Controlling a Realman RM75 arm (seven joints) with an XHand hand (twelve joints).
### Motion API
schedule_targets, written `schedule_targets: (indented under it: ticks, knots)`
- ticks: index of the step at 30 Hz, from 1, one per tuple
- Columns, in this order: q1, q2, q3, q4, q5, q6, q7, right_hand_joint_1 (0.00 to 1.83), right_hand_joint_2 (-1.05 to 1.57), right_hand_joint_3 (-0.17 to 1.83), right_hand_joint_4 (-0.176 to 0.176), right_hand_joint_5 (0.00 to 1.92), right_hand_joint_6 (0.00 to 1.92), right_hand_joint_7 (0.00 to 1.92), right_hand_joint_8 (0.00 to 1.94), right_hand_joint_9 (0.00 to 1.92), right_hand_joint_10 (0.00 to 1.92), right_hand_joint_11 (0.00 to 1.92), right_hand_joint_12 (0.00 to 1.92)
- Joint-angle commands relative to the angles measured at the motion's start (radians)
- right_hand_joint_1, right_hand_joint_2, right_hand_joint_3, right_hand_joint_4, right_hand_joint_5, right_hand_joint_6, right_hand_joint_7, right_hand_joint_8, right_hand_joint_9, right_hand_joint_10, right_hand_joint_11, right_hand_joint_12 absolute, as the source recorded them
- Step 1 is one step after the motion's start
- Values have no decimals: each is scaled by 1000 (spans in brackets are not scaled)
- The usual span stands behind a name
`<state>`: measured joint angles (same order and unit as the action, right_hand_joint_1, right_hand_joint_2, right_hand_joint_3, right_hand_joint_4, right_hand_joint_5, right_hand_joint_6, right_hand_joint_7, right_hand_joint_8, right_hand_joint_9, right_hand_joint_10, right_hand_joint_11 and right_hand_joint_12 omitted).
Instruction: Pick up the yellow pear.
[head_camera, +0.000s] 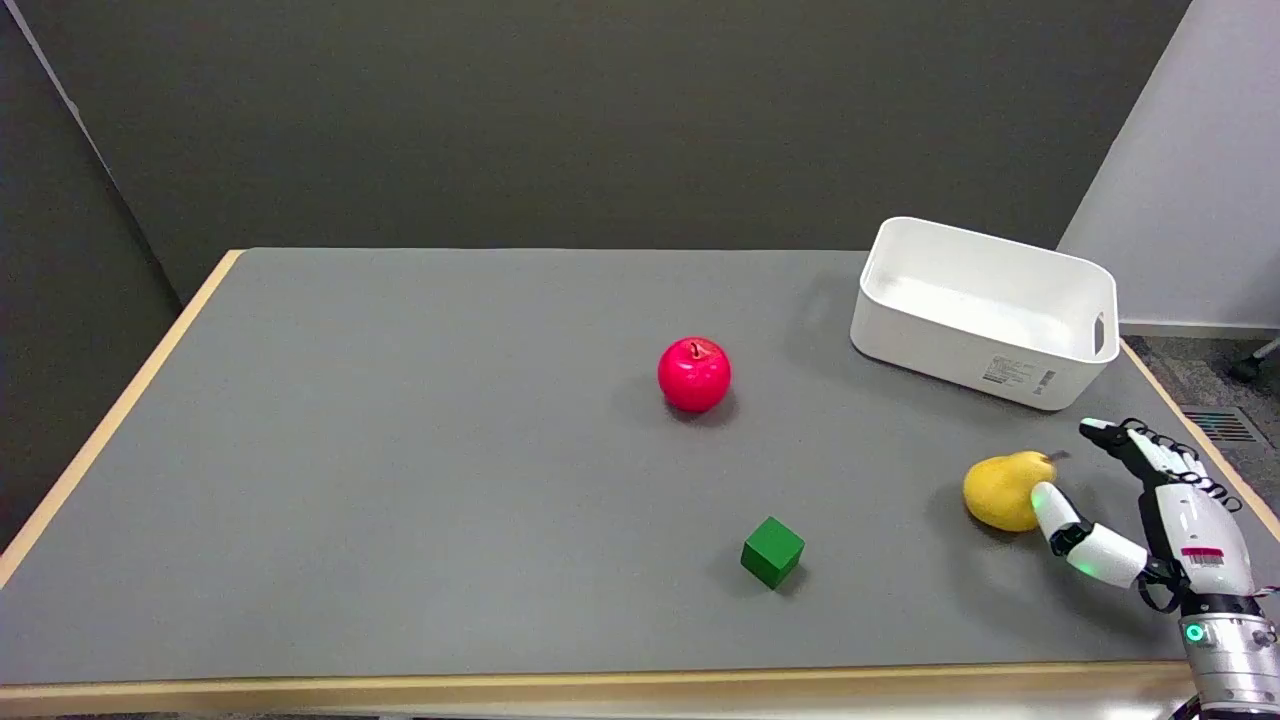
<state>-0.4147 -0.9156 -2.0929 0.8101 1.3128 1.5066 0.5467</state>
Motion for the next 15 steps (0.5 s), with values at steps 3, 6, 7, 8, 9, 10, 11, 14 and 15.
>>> schedule_targets:
  ticks: [3,6,7,8,9,10,11,14,15]
  knots:
    - [-60,-1,13,42,2,-12,-38,351,556,849,-11,312,580,360,477,216,850,57,1301]
    - [-70,-3,9,55,5,2,-37,346,558,848,-11,312,580,359,475,215,849,56,1301]
    - [-70,-4,6,60,5,4,-37,345,558,848,-11,312,580,357,474,214,849,56,1301]
    - [-71,-4,5,66,3,8,-38,345,559,848,-12,312,580,355,473,214,848,56,1301]
    - [-71,-4,3,73,-4,8,-41,344,559,848,-12,312,580,354,472,214,848,56,1301]
    - [-71,-4,2,77,-9,8,-41,344,559,848,-12,311,579,354,472,213,848,56,1301]
    - [-69,-4,-2,86,-19,8,-44,343,559,848,-13,311,578,353,472,213,847,56,1301]
    - [-64,-4,-4,103,-52,5,-44,342,559,848,-13,310,577,353,471,212,846,58,1303]
    - [-62,-4,-4,110,-64,4,-44,342,559,848,-14,310,577,353,471,212,846,59,1304]
